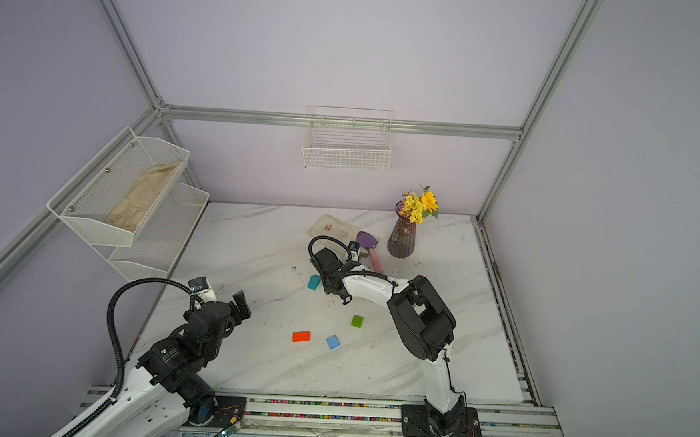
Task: Build the wood block tower
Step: 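Lower the yellow block onto the striped yellow block atop the stack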
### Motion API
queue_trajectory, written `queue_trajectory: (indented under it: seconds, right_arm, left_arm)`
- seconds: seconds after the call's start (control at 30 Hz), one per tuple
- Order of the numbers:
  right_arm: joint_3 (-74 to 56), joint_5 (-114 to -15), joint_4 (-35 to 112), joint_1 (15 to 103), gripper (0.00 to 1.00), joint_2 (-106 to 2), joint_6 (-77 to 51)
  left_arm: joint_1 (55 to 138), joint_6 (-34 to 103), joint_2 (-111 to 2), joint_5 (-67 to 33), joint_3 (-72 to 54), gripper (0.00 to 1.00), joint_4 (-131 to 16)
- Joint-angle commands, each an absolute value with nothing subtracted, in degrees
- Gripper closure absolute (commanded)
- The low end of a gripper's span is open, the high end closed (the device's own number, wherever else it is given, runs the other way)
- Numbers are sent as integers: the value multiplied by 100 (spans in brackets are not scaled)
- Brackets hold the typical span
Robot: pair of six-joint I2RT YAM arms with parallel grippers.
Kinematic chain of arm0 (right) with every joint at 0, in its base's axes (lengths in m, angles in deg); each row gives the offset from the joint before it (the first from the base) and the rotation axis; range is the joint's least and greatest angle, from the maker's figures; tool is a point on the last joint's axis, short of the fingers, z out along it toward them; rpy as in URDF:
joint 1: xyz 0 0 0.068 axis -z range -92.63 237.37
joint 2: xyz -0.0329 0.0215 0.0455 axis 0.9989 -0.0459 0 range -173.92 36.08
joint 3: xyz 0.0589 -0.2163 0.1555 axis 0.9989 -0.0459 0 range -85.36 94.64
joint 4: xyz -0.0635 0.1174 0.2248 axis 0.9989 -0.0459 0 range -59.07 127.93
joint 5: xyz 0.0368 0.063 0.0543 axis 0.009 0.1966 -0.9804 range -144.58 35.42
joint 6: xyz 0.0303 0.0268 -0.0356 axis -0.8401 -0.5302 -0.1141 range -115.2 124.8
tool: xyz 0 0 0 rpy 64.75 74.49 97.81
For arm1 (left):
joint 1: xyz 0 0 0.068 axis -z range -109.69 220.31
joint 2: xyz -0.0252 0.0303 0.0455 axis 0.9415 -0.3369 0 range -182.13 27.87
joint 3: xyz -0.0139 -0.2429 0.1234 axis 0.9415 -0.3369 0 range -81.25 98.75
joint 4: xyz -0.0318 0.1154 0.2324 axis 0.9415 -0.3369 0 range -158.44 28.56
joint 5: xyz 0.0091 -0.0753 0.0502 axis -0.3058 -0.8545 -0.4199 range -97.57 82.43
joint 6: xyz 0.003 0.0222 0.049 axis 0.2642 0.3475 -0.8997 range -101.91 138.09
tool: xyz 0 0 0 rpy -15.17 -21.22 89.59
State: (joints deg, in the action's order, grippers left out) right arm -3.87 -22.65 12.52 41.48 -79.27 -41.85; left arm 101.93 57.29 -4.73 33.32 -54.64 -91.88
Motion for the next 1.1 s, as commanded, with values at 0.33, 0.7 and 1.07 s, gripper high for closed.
queue_trajectory:
  seconds: [0.33, 0.7, 1.07]
  right_arm:
    - [-666, -2293, 1341, 4184, 19, -7625, -4275]
    - [-736, -2370, 1454, 4184, 26, -7607, -4261]
    - [-766, -2432, 1508, 4185, 31, -7607, -4192]
  left_arm:
    - [10177, 5626, -447, 3373, -5647, 0, -8959]
    - [10177, 5626, -446, 3370, -5647, 0, -8959]
    - [10177, 5628, -438, 3371, -5655, 0, -8965]
